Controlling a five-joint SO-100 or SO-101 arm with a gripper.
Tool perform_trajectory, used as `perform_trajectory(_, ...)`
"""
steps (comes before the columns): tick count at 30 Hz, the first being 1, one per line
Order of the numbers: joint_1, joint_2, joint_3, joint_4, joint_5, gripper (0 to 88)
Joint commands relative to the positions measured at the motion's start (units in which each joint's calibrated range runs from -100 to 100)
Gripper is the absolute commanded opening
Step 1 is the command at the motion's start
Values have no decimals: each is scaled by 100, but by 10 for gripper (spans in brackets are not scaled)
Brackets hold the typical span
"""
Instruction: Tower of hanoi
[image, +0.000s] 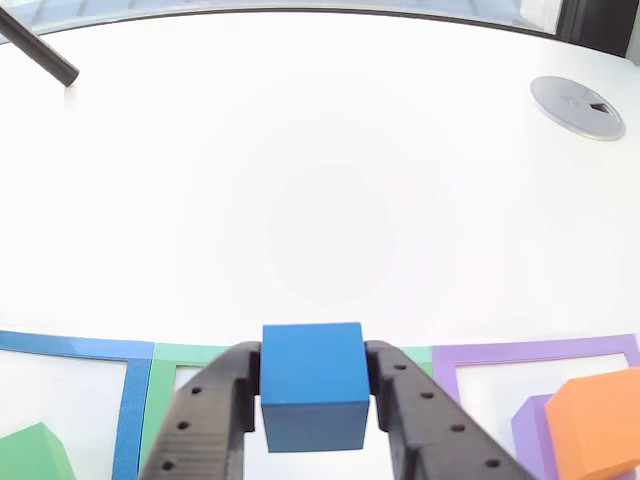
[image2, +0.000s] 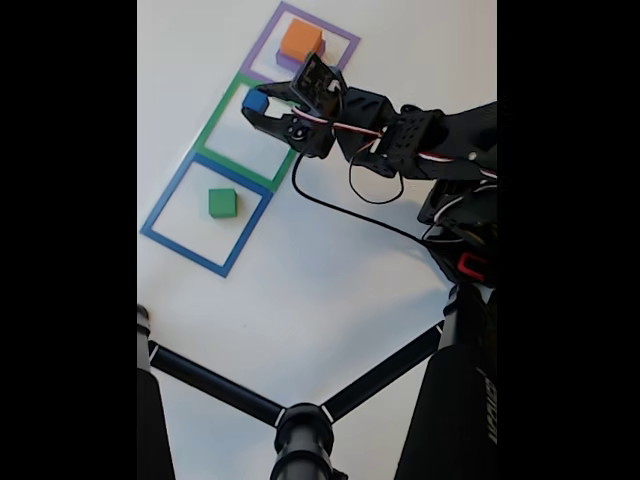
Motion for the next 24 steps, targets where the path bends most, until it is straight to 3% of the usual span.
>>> perform_trajectory(1, -41, -1436, -1434, 3635, 54, 24)
perform_trajectory(6, -443, -1936, -3298, 6307, 54, 24)
perform_trajectory(11, -971, -2283, -4507, 7910, 54, 22)
perform_trajectory(18, -1603, -2477, -5689, 9246, -31, 20)
perform_trajectory(24, -2006, -2501, -5907, 9416, -115, 19)
